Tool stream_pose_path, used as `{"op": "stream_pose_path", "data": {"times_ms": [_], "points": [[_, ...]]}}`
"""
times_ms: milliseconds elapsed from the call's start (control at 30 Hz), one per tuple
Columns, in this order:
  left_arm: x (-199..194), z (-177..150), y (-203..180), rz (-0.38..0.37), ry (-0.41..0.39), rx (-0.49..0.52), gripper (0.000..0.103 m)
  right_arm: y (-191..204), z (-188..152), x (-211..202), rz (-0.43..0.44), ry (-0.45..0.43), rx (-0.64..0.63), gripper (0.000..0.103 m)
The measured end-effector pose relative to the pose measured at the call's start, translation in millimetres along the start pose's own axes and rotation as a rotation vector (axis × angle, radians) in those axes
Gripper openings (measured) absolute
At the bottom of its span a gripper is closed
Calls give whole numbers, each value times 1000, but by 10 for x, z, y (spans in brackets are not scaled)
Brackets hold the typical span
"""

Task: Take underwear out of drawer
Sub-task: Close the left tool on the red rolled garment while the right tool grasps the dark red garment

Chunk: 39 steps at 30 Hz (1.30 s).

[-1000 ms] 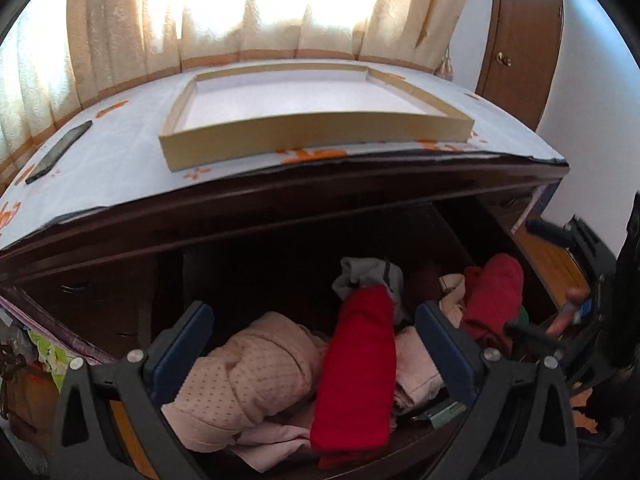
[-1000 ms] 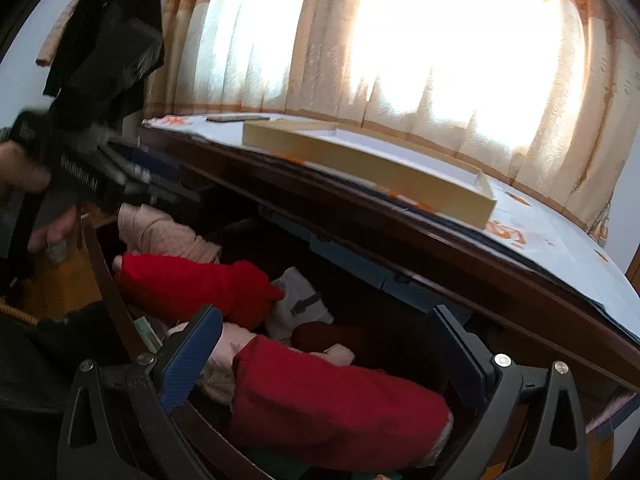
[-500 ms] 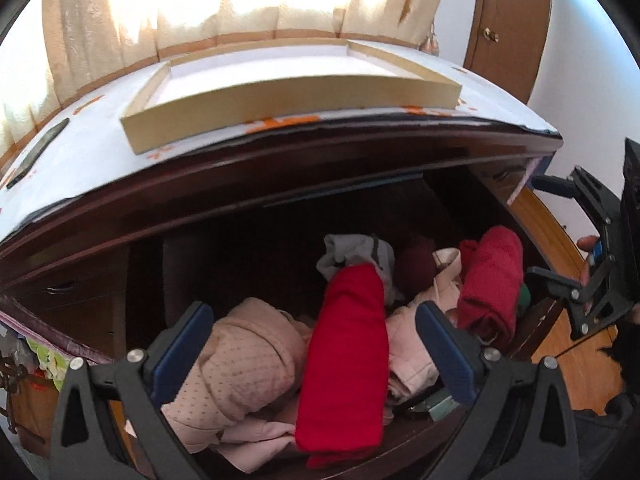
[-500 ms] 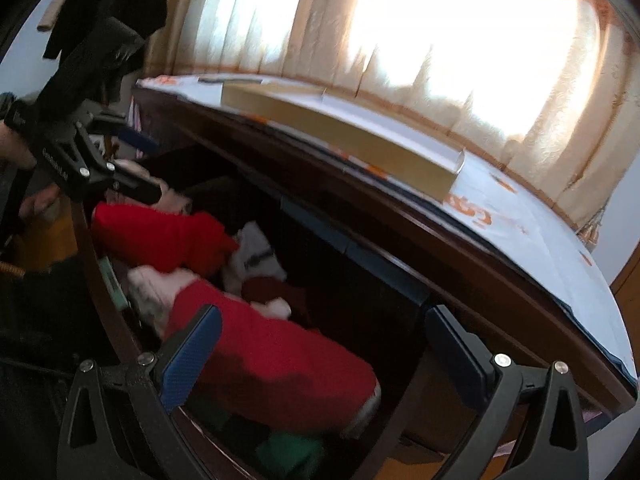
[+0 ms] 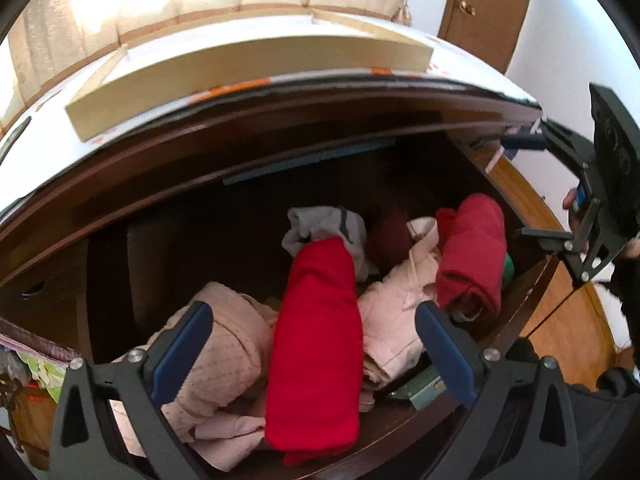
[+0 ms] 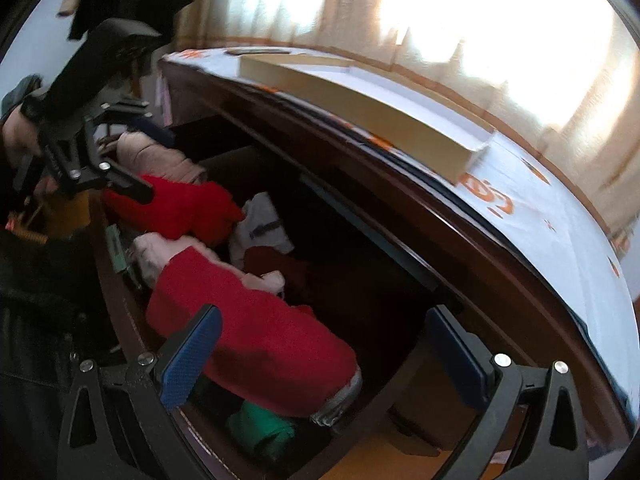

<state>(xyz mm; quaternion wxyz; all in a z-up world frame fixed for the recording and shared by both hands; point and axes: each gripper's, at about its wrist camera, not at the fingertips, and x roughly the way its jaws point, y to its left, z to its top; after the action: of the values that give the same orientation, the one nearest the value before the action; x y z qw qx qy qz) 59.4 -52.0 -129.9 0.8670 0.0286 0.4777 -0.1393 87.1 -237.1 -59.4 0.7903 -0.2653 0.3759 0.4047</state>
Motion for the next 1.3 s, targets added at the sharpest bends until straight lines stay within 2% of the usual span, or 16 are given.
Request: {"op": "stream_pose_path", "data": {"times_ms": [133, 200, 267, 367, 633, 767, 867, 1000, 1300], "points": [[83, -24, -59, -10, 39, 31, 93, 33, 6, 27, 17, 21, -44, 102], [122, -34, -82, -15, 57, 42, 85, 41, 4, 59, 35, 32, -55, 102], [168, -35, -83, -27, 78, 45, 83, 65, -4, 81, 61, 47, -75, 100], [208, -32, -66, -39, 96, 38, 78, 95, 3, 147, 103, 86, -100, 89], [336, -1, -57, -85, 153, 45, 75, 87, 118, 338, 182, 160, -145, 88], [402, 31, -43, -100, 176, 54, 75, 74, 153, 415, 265, 201, -145, 88], [420, 52, -7, -107, 183, 51, 71, 73, 149, 440, 308, 235, -161, 88], [456, 47, 41, -103, 196, 56, 57, 77, 145, 417, 324, 261, -197, 88], [589, 47, -60, -61, 210, 97, 57, 254, 89, 577, 319, 349, -280, 87]]}}
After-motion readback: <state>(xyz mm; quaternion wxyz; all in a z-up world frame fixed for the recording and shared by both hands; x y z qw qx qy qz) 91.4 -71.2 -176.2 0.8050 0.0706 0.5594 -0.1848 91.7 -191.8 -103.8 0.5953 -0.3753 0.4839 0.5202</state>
